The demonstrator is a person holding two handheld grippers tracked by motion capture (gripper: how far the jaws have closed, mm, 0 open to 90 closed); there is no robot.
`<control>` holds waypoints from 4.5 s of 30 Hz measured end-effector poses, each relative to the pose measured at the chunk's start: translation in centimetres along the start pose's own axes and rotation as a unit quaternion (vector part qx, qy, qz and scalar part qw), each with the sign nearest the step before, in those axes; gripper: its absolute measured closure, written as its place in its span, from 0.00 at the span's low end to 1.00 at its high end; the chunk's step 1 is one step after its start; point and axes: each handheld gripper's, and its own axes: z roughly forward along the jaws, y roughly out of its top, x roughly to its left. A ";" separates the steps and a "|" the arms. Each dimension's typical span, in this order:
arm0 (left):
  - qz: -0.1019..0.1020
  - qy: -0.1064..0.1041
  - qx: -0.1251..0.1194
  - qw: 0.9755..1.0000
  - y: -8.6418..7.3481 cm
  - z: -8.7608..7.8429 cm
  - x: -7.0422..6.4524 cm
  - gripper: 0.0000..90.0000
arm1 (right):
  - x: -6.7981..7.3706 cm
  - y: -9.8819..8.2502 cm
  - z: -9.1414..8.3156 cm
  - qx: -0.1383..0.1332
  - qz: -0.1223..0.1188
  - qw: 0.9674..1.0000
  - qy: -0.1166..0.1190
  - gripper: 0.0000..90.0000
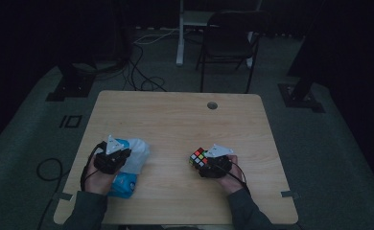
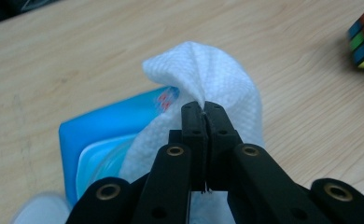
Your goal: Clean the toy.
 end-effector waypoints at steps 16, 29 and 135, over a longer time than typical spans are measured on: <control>0.033 -0.055 -0.047 0.997 3.6 0.6 -3.0 0.99 | 0.5 0.2 -0.2 -0.006 -0.024 1.000 0.003 0.38; 0.060 -0.104 -0.057 0.991 5.6 1.9 -6.0 0.99 | 1.1 1.0 0.5 -0.012 -0.039 0.999 0.005 0.38; 0.173 -0.225 0.043 0.958 10.8 11.6 -10.8 0.98 | 8.0 0.9 -0.8 -0.070 -0.318 0.935 -0.140 0.38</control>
